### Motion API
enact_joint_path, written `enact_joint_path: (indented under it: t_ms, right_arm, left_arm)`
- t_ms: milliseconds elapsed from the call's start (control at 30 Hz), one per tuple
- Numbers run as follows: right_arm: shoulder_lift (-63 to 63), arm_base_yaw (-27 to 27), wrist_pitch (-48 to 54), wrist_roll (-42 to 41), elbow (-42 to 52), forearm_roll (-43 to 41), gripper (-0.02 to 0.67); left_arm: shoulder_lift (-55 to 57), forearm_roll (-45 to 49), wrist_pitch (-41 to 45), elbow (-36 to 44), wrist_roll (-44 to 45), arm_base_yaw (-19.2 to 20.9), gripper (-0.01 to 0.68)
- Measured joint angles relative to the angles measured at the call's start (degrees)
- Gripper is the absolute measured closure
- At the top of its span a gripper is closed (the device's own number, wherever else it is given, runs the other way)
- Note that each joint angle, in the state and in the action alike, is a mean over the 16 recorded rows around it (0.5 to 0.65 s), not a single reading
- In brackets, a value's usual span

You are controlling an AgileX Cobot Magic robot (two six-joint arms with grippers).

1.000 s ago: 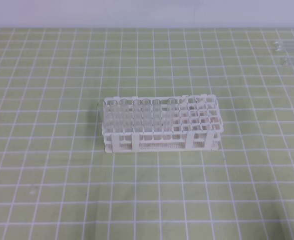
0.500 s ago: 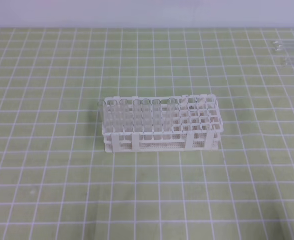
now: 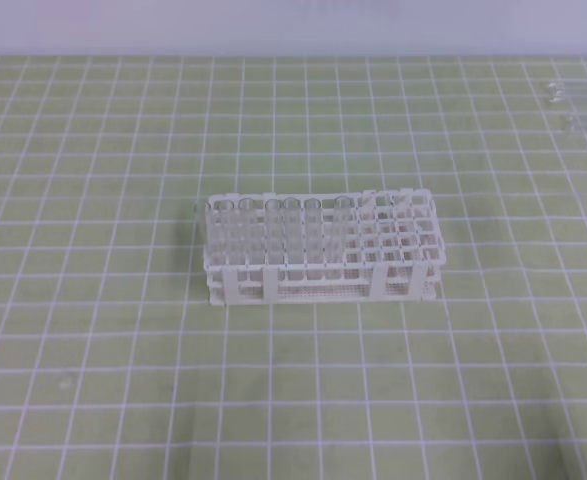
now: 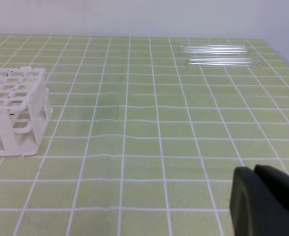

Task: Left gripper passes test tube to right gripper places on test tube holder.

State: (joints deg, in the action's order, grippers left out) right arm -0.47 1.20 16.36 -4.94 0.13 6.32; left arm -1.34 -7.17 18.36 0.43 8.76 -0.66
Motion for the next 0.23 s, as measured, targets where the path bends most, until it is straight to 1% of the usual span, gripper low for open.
enact_joint_path:
  t_ms: [233]
  right_arm:
    - [0.0, 0.0, 0.0, 0.0, 0.0, 0.0, 0.666]
  left_arm:
    - [0.0, 0.0, 0.1, 0.0, 0.0, 0.0, 0.675]
